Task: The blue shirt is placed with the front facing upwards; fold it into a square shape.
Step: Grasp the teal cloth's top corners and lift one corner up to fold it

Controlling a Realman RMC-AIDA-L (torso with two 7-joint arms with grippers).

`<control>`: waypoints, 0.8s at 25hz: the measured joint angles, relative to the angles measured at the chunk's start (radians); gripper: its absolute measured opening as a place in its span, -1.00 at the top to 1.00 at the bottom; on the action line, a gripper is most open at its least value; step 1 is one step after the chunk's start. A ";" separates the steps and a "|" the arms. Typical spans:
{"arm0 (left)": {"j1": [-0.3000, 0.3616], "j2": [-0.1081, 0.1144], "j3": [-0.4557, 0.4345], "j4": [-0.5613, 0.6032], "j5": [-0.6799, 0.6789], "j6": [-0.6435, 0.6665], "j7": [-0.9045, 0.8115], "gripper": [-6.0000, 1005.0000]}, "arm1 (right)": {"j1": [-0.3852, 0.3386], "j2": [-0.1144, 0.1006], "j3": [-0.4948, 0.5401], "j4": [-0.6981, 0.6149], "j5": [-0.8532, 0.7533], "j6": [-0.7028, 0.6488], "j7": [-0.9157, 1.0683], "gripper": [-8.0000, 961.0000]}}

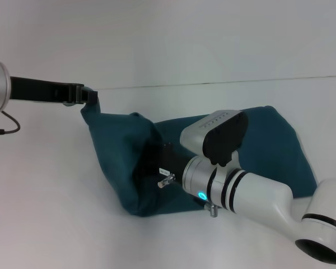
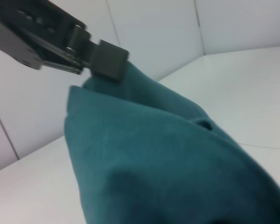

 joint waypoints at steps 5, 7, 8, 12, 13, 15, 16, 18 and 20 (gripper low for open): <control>0.021 0.002 -0.006 -0.008 0.000 -0.024 0.003 0.98 | 0.006 0.000 0.013 0.015 -0.047 -0.003 0.000 0.96; 0.029 0.003 -0.007 -0.018 0.001 -0.036 0.006 0.98 | 0.013 0.000 0.018 0.026 -0.071 0.002 -0.003 0.96; 0.033 0.006 -0.010 -0.034 0.004 -0.041 0.010 0.98 | 0.015 0.000 0.021 0.029 -0.077 0.007 -0.003 0.96; 0.053 0.009 -0.016 -0.062 0.004 -0.058 0.023 0.98 | 0.005 -0.007 0.036 0.026 -0.082 0.019 0.000 0.96; 0.060 0.009 -0.018 -0.065 0.003 -0.064 0.025 0.98 | -0.001 -0.008 0.042 0.023 -0.082 0.022 0.000 0.96; 0.076 0.012 -0.020 -0.069 0.001 -0.075 0.027 0.98 | -0.009 -0.011 0.056 0.015 -0.082 0.026 0.000 0.96; 0.081 0.013 -0.024 -0.070 0.001 -0.077 0.027 0.98 | -0.010 -0.012 0.060 0.010 -0.082 0.027 0.001 0.96; 0.089 0.015 -0.033 -0.070 0.000 -0.080 0.030 0.98 | -0.011 -0.013 0.068 0.002 -0.083 0.028 0.002 0.96; 0.093 0.015 -0.045 -0.070 0.000 -0.084 0.039 0.98 | -0.007 -0.013 0.073 -0.002 -0.083 0.029 0.003 0.96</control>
